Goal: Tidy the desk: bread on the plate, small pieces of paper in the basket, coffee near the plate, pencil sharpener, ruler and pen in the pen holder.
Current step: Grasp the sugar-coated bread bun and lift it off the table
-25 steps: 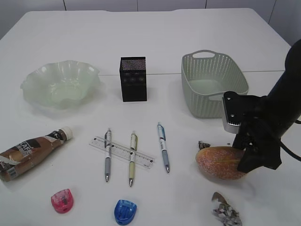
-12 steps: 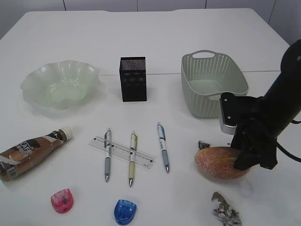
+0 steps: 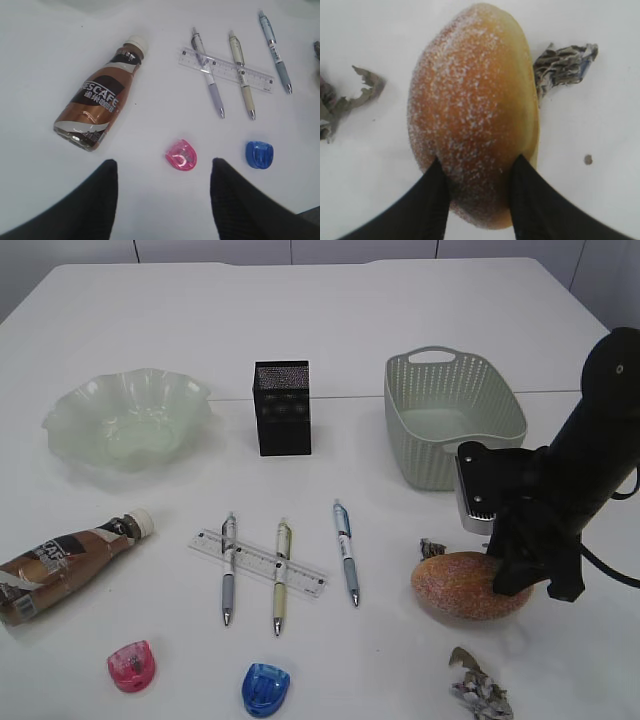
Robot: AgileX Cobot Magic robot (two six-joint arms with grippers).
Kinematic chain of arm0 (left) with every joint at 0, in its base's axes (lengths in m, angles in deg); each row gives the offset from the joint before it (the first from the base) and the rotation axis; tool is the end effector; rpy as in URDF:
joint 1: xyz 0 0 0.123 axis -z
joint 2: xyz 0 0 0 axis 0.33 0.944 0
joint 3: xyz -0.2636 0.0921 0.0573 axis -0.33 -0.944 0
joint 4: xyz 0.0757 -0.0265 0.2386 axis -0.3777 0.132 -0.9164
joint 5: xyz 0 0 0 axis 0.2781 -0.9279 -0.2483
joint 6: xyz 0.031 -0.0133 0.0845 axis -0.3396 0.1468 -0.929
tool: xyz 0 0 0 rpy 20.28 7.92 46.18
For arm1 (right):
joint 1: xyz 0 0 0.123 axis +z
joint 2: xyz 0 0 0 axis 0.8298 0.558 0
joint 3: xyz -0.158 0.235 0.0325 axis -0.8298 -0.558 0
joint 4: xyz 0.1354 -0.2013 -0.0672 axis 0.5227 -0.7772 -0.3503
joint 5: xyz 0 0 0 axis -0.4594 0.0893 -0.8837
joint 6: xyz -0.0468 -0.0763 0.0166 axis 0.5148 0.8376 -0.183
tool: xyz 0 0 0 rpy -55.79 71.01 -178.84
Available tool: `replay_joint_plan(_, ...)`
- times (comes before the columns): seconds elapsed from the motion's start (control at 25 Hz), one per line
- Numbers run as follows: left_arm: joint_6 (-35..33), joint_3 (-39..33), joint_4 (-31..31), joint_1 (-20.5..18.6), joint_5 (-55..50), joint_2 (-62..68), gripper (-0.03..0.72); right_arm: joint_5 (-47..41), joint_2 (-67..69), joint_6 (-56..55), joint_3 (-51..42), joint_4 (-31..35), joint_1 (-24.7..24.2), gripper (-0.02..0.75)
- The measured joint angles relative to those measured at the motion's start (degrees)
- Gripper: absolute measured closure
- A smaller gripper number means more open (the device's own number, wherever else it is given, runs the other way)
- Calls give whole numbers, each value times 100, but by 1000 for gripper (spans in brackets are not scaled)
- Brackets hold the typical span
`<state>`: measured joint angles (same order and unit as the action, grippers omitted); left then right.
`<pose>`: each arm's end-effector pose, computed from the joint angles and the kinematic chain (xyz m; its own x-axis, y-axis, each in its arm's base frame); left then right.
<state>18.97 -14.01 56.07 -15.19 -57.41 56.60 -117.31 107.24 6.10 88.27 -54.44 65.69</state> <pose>0.1905 -0.0364 0.3166 -0.8548 0.0038 -0.5190 0.1511 0.9585 -0.2417 0.3238 0.0734 0.1527 -0.0842 -0.9721 -0.2191 -0.9943 0.0963 -0.0451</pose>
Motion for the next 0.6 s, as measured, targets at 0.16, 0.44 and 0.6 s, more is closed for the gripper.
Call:
replay_joint_plan(0.16, -14, 0, 0, 0, 0, 0, 255, 10, -28, -13, 0, 0, 3, 474)
replay_joint_plan(0.44, -13, 0, 0, 0, -53, 0, 255, -67, -327, -26, -11, 29, 48, 478)
replay_joint_plan(0.6, -13, 0, 0, 0, -53, 0, 255, -177, -613, -26, -11, 29, 48, 479)
